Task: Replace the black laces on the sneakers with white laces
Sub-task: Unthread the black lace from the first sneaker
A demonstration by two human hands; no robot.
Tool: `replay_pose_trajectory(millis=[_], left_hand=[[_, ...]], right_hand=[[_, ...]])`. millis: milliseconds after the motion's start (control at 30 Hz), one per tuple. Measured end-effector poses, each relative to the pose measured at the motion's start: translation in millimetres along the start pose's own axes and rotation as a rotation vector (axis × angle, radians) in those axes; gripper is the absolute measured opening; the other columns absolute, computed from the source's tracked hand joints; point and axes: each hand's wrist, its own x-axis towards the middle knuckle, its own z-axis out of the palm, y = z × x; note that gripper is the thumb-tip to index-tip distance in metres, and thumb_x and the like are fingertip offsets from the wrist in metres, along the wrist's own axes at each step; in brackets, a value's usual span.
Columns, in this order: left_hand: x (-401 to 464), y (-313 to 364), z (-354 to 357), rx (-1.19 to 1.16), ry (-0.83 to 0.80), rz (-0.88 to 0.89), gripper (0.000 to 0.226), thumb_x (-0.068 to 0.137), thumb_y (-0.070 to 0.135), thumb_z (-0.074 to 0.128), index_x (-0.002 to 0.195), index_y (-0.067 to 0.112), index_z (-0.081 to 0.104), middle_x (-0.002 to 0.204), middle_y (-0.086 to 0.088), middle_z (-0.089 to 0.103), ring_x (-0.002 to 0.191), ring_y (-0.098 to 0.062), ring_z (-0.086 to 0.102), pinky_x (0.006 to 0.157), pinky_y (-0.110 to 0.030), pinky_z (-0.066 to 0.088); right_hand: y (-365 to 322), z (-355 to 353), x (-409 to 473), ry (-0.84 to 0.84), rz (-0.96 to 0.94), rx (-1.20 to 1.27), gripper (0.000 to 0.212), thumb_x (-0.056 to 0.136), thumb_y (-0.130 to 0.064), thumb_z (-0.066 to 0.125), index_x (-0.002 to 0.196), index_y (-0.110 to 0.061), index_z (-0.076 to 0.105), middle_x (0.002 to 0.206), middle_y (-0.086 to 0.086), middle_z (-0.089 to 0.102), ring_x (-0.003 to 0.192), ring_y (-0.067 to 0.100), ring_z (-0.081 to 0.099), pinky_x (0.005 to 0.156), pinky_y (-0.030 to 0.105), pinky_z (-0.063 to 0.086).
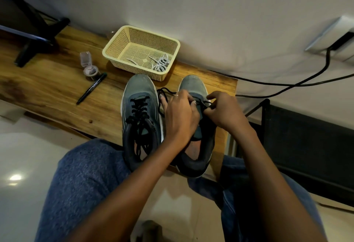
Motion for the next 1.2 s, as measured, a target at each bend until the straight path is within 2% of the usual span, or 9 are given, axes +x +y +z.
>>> replay_pose_trajectory(millis=[67,267,333,400,500,667,933,1067,1200], left_hand=[[1,1,-2,-0.139,-0.007,-0.069,0.008,0.091,0.013,0.055,0.092,0.017,0.048,0.106,-0.005,0.064,0.092,-0.018,0.056,0.098,-0.036,0.039],[0,6,-3,-0.33,0.072,-0.219,0.006,0.093,0.009,0.048,0.091,0.012,0.042,0.124,-0.002,0.061,0.1,-0.014,0.059,0.053,-0.005,0.035],[2,7,-5,-0.442,0.204,-0.232,0.003,0.094,0.009,0.043,0.095,0.009,0.041,0.119,-0.006,0.064,0.09,-0.014,0.063,0.056,-0.006,0.042],[6,6,-8,-0.49,0.288,-0.207,0.004,0.094,0.01,0.042,0.097,0.008,0.041,0.115,-0.01,0.065,0.09,-0.017,0.065,0.064,-0.028,0.051],[2,6,-8,-0.293,0.151,-0.095,0.007,0.094,0.019,0.047,0.099,0.014,0.045,0.112,-0.006,0.063,0.094,-0.017,0.058,0.06,-0.025,0.04],[-4,0,-1,0.244,-0.103,0.12,0.035,0.088,0.033,0.061,0.121,0.023,0.056,0.127,0.002,0.059,0.129,-0.023,0.039,0.108,-0.046,0.03],[0,-2,0,0.448,-0.052,0.253,0.022,0.091,0.039,0.058,0.11,0.032,0.068,0.129,0.009,0.059,0.128,-0.02,0.041,0.112,-0.051,0.013],[-3,-2,2,0.312,0.017,0.262,0.016,0.093,0.031,0.056,0.101,0.022,0.066,0.109,0.005,0.066,0.113,-0.018,0.053,0.114,-0.051,0.015],[-5,2,4,-0.143,0.13,-0.002,0.004,0.097,0.019,0.05,0.096,0.016,0.053,0.092,-0.001,0.066,0.093,-0.021,0.061,0.113,-0.034,0.026]], right_hand=[[1,-1,1,-0.001,0.077,0.082,0.053,0.083,-0.016,0.069,0.133,-0.009,0.051,0.117,0.015,0.064,0.101,0.03,0.063,0.082,0.042,0.056],[1,-6,2,-0.064,0.172,0.134,0.048,0.086,-0.02,0.068,0.13,-0.004,0.055,0.115,0.016,0.065,0.084,0.026,0.066,0.052,0.025,0.052],[1,-7,2,-0.062,0.165,0.115,0.039,0.087,-0.019,0.066,0.121,-0.003,0.061,0.108,0.016,0.067,0.082,0.027,0.067,0.058,0.032,0.057],[2,-7,2,-0.049,0.168,0.101,0.033,0.085,-0.018,0.066,0.114,-0.002,0.064,0.105,0.017,0.068,0.085,0.032,0.067,0.075,0.044,0.058],[2,-6,2,-0.043,0.149,0.074,0.033,0.085,-0.018,0.066,0.114,-0.003,0.065,0.108,0.017,0.067,0.09,0.033,0.066,0.083,0.047,0.056],[1,-6,-1,-0.046,0.062,0.016,0.034,0.086,-0.013,0.063,0.12,-0.006,0.063,0.114,0.013,0.065,0.097,0.024,0.062,0.075,0.029,0.05],[3,-10,-4,-0.09,-0.072,-0.052,0.029,0.084,-0.008,0.062,0.113,-0.007,0.066,0.105,0.013,0.066,0.092,0.024,0.061,0.075,0.034,0.053],[4,-10,-3,-0.088,-0.078,-0.043,0.032,0.084,-0.008,0.063,0.115,-0.008,0.067,0.108,0.014,0.067,0.096,0.025,0.062,0.081,0.037,0.054],[4,-10,0,-0.066,-0.041,0.02,0.044,0.084,-0.007,0.063,0.127,-0.012,0.061,0.121,0.012,0.064,0.109,0.025,0.06,0.089,0.035,0.051]])
